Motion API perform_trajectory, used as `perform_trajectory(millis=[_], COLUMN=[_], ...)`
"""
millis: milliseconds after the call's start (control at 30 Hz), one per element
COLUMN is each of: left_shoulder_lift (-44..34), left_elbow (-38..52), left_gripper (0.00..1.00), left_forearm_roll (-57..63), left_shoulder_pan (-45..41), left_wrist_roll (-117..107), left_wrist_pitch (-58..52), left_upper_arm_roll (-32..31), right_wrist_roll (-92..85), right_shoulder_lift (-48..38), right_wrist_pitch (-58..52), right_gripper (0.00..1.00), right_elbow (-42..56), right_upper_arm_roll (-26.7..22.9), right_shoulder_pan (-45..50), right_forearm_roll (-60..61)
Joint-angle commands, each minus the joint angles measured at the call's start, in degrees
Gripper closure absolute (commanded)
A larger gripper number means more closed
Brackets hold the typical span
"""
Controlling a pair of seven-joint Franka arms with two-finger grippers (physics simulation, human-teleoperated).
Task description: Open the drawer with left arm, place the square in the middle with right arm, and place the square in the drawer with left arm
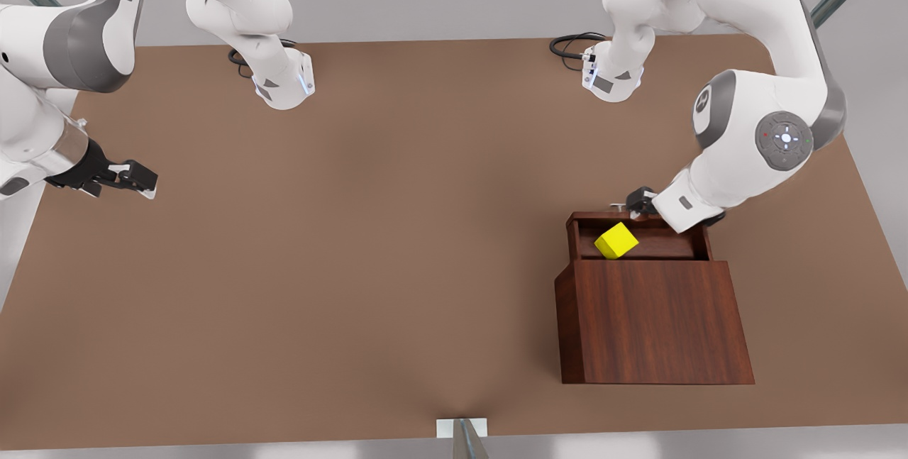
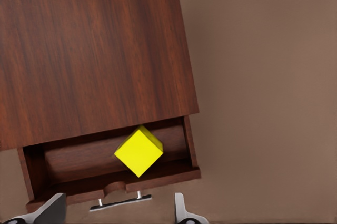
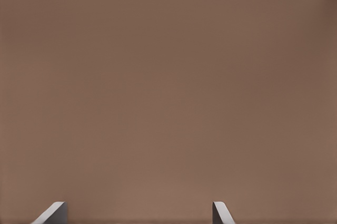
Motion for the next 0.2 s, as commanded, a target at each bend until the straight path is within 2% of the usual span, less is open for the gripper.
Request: perform_trajectory(millis=[0, 67, 167], left_shoulder_lift=[-0.7, -2.0, -2.5], left_elbow=[-0.2, -1.1, -1.4], left_gripper=[0.00, 0.00, 0.00], left_forearm_roll=[7.2, 11.4, 11.8], left_shoulder_pan=[1.4, 9.2, 12.6], left_wrist_roll=[-0.4, -2.3, -2.4], left_wrist_pitch=[0.5, 2.6, 2.9], left_upper_arm_roll=[-1.8, -11.6, -15.2], right_wrist_roll=[0.0, 0.0, 0.1], right_shoulder_lift=[0.0, 0.0, -0.1], right_wrist_pitch=[0.0, 0.1, 0.1], right_gripper=[0.00, 0.00, 0.00], right_elbow=[0.0, 0.0, 0.1], right_upper_arm_roll=[0.0, 0.0, 0.0], right_shoulder_pan=[0.0, 0.0, 0.0], right_forearm_roll=[0.0, 0.0, 0.0])
